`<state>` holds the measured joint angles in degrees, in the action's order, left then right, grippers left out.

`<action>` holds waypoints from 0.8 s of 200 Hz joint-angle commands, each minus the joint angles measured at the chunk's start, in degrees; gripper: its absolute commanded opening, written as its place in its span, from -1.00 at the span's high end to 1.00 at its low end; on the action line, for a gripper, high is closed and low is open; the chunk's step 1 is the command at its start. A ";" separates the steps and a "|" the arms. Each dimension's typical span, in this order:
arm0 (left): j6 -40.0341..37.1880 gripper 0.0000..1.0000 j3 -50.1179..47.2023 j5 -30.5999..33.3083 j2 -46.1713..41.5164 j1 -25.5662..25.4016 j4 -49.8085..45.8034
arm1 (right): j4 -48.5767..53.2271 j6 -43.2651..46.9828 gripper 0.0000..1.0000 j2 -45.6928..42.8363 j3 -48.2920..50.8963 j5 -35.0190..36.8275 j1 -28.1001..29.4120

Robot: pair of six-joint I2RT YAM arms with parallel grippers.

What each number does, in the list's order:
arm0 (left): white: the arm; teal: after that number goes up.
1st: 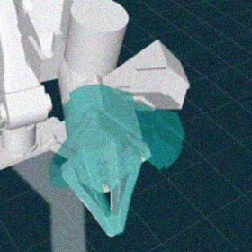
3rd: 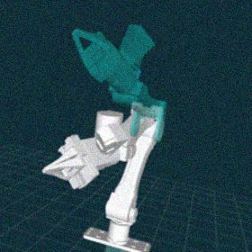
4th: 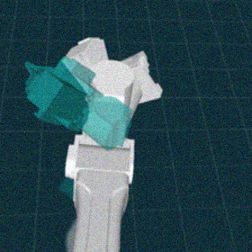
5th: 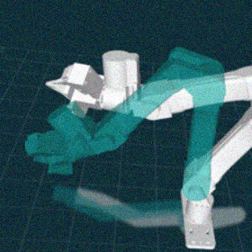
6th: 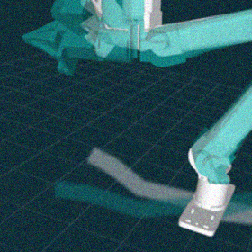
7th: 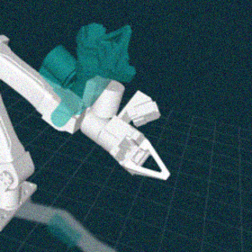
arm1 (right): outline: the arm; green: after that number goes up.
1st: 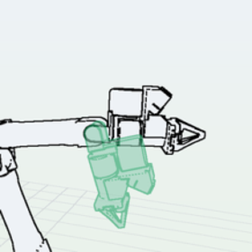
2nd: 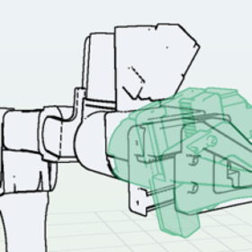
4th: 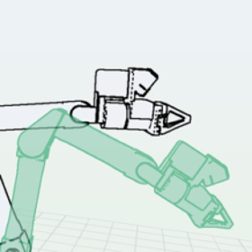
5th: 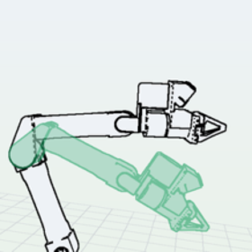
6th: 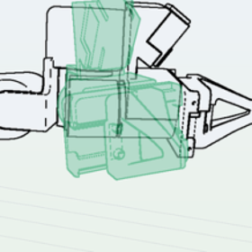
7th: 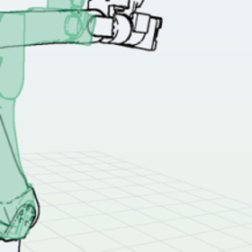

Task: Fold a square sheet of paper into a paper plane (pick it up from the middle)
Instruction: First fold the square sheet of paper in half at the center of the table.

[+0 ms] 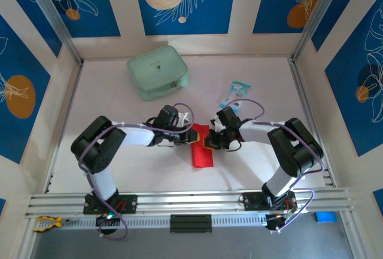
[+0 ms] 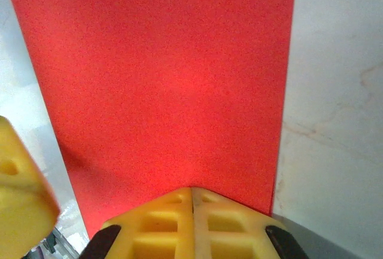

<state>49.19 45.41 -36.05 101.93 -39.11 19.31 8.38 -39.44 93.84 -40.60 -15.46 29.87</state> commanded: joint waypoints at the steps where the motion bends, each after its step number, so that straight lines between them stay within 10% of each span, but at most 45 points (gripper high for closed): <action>1: -1.32 1.00 0.02 -1.97 1.28 0.44 0.13 | 6.10 0.07 0.96 2.12 1.84 5.43 0.07; 160: -8.09 1.00 0.52 3.74 -4.42 -0.16 -15.46 | 6.71 -1.08 0.97 1.86 1.44 6.50 1.27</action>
<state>39.22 44.62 -32.23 101.71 -39.11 7.99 8.56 -40.10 93.82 -40.77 -14.83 30.63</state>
